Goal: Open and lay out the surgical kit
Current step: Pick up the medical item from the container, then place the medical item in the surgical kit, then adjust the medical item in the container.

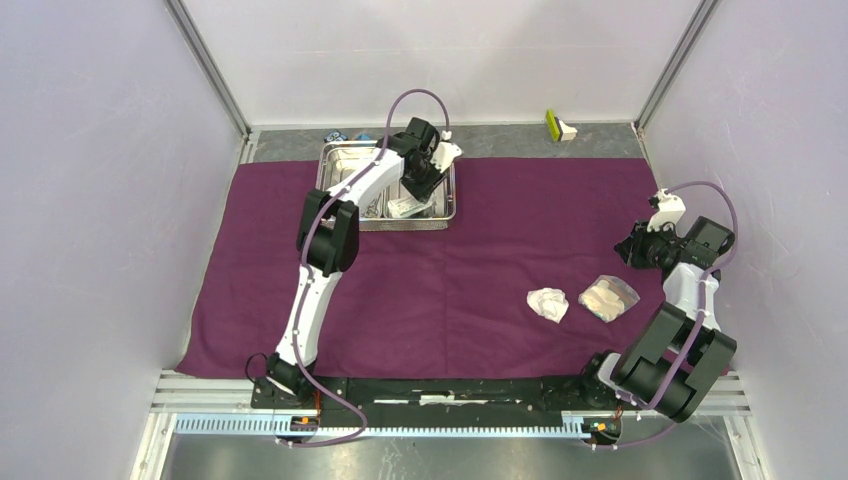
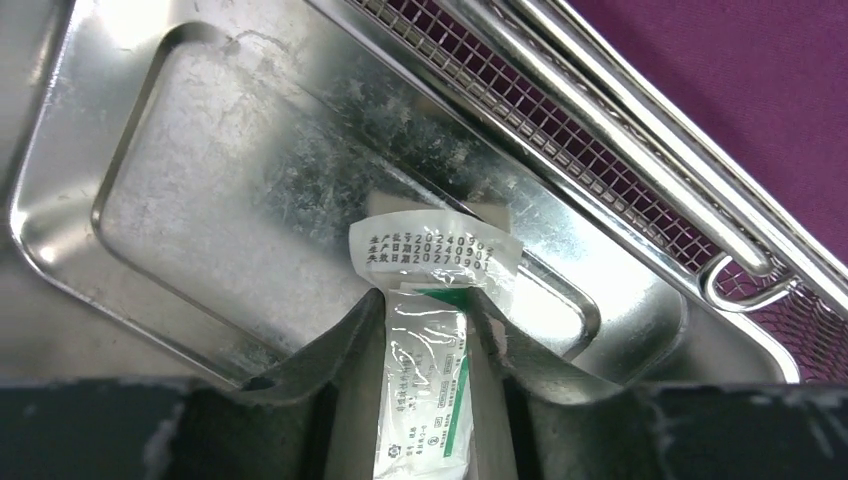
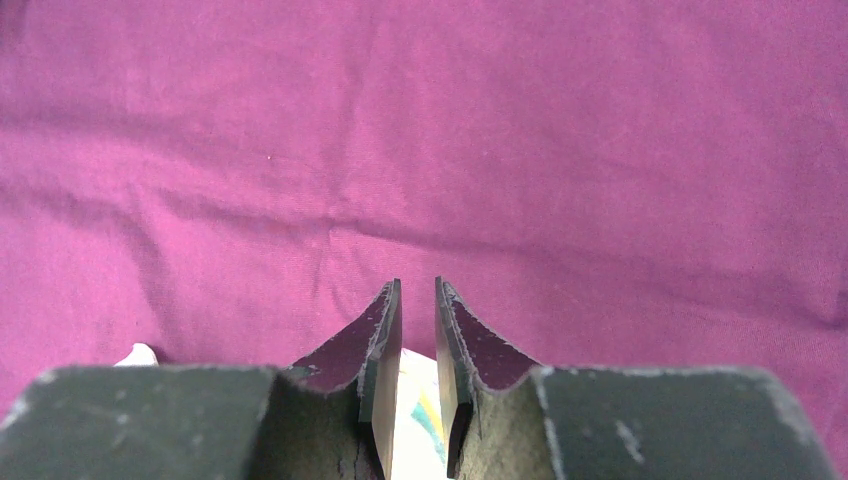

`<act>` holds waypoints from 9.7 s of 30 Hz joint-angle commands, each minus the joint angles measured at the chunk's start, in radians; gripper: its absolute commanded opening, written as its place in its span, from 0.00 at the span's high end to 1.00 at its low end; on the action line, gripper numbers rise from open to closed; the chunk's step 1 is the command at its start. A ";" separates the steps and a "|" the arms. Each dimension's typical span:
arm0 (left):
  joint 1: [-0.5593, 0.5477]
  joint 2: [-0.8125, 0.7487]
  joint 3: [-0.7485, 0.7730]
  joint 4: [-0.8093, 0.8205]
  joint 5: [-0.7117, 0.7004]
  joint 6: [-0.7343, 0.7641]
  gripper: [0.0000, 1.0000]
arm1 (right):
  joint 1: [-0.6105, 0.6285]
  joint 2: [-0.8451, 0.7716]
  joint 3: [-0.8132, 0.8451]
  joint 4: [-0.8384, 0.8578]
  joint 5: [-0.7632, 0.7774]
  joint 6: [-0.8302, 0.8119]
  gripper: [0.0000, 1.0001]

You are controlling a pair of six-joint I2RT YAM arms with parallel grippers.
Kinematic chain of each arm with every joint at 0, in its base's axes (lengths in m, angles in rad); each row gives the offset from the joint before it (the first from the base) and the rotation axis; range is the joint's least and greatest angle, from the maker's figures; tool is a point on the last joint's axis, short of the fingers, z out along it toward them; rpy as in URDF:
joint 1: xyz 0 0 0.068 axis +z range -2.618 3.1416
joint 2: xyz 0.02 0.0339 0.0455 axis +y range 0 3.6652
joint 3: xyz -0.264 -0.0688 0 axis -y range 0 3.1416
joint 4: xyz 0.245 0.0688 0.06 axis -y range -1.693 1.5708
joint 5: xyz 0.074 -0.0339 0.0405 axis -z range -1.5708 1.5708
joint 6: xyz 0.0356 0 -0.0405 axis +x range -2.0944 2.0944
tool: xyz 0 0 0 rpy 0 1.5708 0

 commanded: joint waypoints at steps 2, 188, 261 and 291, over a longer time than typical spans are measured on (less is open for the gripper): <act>0.001 0.026 0.022 -0.012 -0.021 -0.016 0.66 | -0.009 0.003 0.025 0.001 -0.018 -0.011 0.75; -0.404 -0.378 -0.886 0.734 0.264 -1.676 0.73 | -0.006 -0.054 -0.002 -0.054 -0.106 -0.086 0.75; 0.289 -0.226 -0.142 0.029 -0.195 -0.347 0.21 | 0.873 0.185 0.300 0.002 0.295 -0.243 0.59; 0.358 -0.122 -0.150 -0.096 -0.223 -0.333 0.26 | 0.873 0.155 0.283 -0.012 0.254 -0.246 0.58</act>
